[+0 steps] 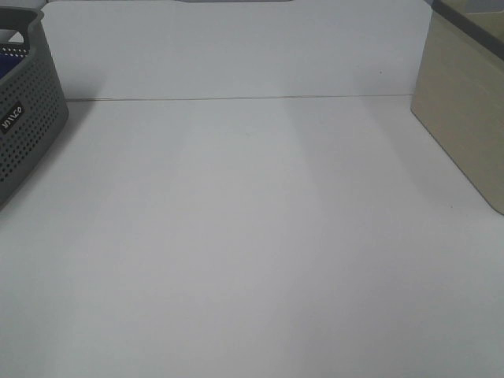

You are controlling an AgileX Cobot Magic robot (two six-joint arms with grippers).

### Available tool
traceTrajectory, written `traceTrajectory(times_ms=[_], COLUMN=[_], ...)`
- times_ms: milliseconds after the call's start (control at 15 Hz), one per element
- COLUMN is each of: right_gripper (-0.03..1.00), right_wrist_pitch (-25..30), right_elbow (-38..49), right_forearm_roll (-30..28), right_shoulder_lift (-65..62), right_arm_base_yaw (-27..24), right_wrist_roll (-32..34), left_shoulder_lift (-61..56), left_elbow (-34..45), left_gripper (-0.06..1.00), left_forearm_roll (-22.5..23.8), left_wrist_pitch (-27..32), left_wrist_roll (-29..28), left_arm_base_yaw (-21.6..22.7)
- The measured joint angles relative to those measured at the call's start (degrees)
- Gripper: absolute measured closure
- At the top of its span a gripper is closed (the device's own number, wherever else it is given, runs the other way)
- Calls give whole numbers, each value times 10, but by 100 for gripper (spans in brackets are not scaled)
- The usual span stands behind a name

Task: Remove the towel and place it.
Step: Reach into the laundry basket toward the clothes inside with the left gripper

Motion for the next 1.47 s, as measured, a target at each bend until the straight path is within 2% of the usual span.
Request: traceTrajectory(times_ms=[267,1467], right_gripper=[21,21], right_wrist_pitch=[0,0], right_elbow=[0,0], right_forearm_roll=[0,0], right_shoulder_lift=[0,0], right_arm_base_yaw=[0,0], right_wrist_roll=[0,0], left_shoulder_lift=[0,0], left_elbow=[0,0], left_gripper=[-4,-4], left_forearm_roll=[0,2], left_wrist_pitch=[0,0], left_wrist_roll=[26,30], left_arm_base_yaw=[1,1])
